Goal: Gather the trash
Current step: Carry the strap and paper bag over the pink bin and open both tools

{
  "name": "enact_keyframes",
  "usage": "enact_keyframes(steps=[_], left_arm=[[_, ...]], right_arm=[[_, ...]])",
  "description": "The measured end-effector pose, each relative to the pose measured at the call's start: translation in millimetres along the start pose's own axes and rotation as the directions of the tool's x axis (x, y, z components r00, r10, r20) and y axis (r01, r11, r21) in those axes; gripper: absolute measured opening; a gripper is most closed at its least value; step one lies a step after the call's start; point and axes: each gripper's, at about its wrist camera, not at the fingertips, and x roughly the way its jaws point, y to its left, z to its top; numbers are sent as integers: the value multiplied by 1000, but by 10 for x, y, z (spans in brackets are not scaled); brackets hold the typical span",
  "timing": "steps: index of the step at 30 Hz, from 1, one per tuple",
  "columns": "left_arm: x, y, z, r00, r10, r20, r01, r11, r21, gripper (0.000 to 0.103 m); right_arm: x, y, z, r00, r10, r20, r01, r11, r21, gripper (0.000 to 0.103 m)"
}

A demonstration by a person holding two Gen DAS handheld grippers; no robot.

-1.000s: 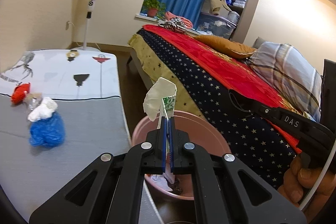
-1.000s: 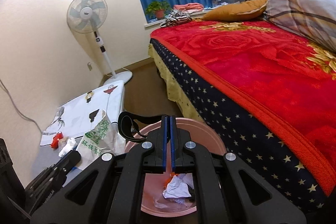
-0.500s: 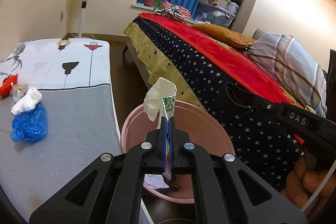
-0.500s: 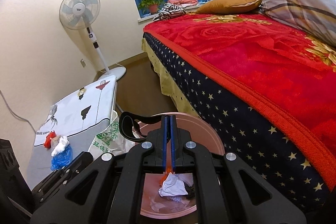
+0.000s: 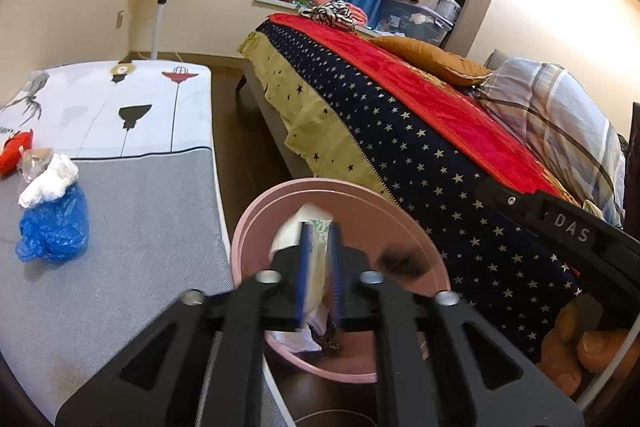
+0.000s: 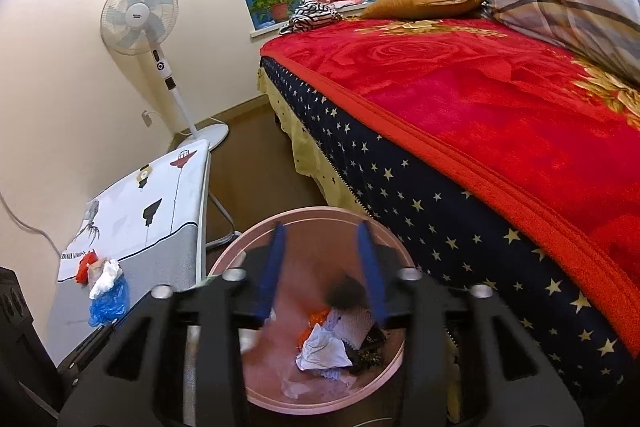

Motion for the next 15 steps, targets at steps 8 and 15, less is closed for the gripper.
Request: enact_keyframes(steps=[8, 15], left_arm=[[-203, 107, 9, 999, 38, 28, -38, 999, -4, 18], [-396, 241, 11, 995, 77, 57, -76, 997, -15, 18]], right_arm=[[-74, 110, -30, 999, 33, 18, -33, 999, -41, 41], [-137, 266, -78, 996, 81, 28, -78, 993, -92, 41]])
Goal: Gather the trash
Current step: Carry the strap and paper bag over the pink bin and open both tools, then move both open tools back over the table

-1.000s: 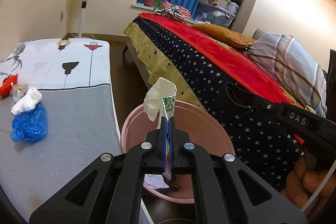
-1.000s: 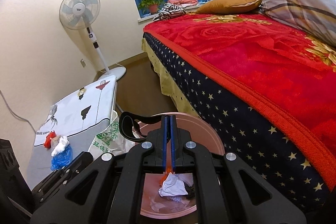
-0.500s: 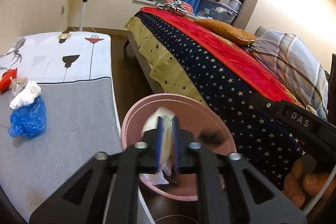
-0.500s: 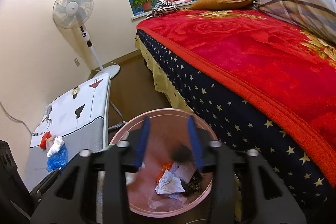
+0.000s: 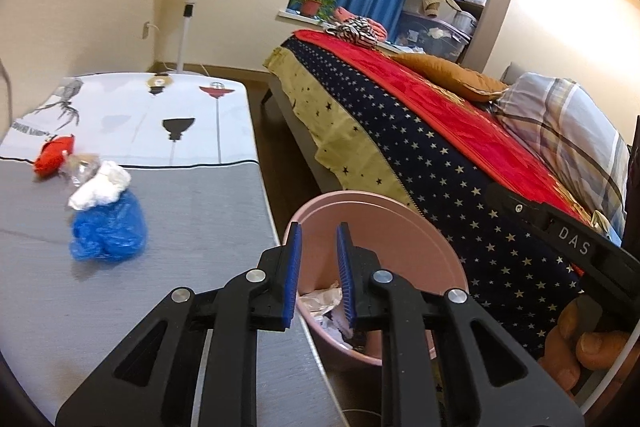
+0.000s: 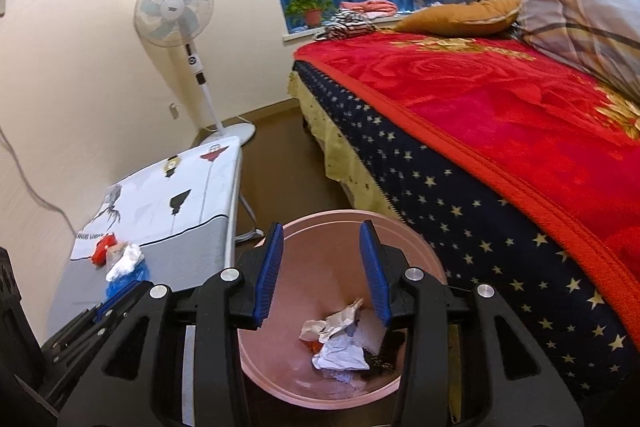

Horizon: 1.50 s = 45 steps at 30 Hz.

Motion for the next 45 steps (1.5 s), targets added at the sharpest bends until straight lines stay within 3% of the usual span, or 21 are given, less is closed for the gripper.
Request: enact_keyframes(steps=[17, 24, 30, 36, 45], left_arm=[[-291, 545, 22, 989, 131, 64, -127, 990, -68, 18], [-383, 876, -11, 974, 217, 72, -206, 970, -131, 18], [-469, 1170, -33, 948, 309, 74, -292, 939, -181, 18], [-544, 1389, -27, 927, 366, 83, -341, 914, -218, 18], [-552, 1700, -21, 900, 428, 77, -395, 878, -272, 18]], right_arm=[[84, 580, -129, 993, 119, -11, -120, 987, -105, 41], [235, 839, -205, 984, 172, -41, -176, 977, -121, 39], [408, 1104, -296, 970, 231, -73, -240, 961, -138, 39], [638, 1375, -396, 946, 297, -128, -314, 940, -134, 39], [1049, 1868, -666, 881, 392, -265, -434, 893, -119, 40]])
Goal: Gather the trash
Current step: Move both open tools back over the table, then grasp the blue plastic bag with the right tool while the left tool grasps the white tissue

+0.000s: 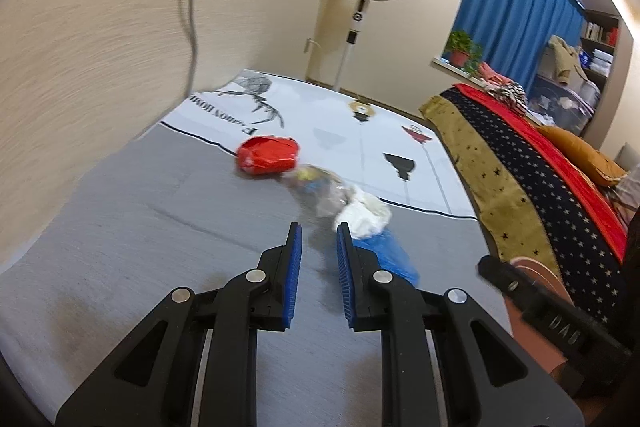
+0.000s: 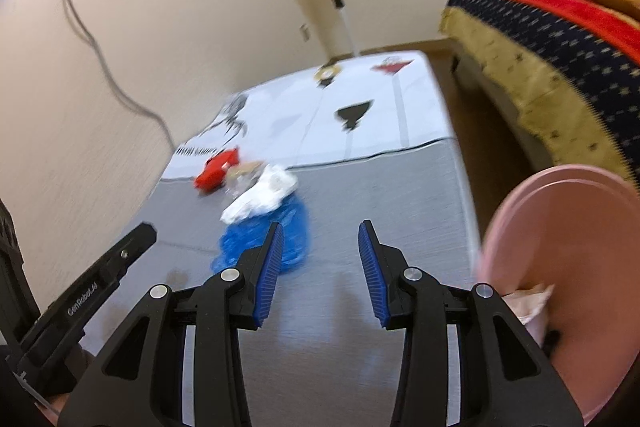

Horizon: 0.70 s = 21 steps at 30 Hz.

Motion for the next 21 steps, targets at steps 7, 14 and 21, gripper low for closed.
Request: enact_keyframes(steps=[7, 14, 21], left_arm=[[74, 249, 113, 999, 45, 11, -44, 997, -56, 18], [135, 360, 169, 998, 61, 15, -59, 994, -93, 18], [181, 347, 174, 999, 48, 12, -47, 994, -103, 18]], right_arm=[[320, 255, -18, 996, 71, -51, -74, 996, -51, 56], [583, 375, -82, 987, 101, -124, -113, 989, -93, 57], [642, 440, -161, 979, 93, -184, -122, 980, -154, 8]])
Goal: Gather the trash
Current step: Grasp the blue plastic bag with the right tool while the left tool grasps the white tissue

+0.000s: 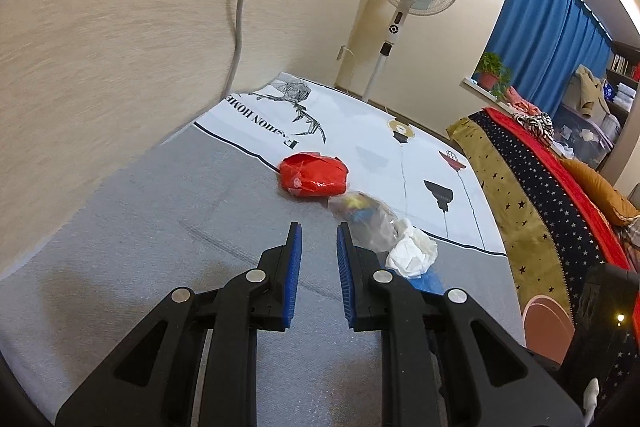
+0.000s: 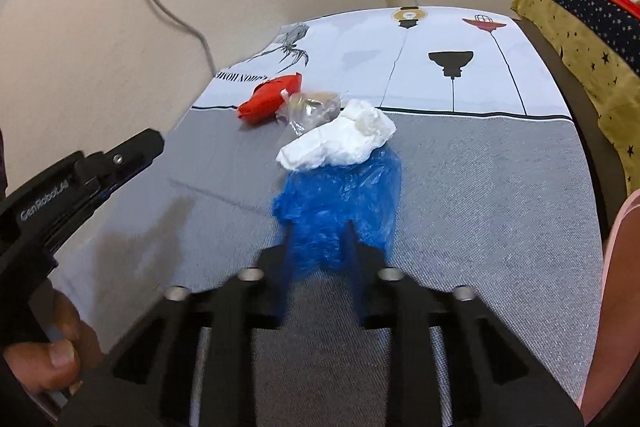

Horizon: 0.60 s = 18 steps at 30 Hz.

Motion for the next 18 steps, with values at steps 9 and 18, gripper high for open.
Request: enact_keyframes(steps=[9, 18], left_arm=[[48, -133, -75, 998, -51, -34, 50, 999, -4, 18], [274, -455, -288, 972, -174, -155, 178, 984, 10, 18]], right_arm=[[-277, -135, -73, 1000, -4, -8, 4, 1000, 4, 4], [-441, -360, -188, 998, -37, -51, 38, 999, 34, 4]])
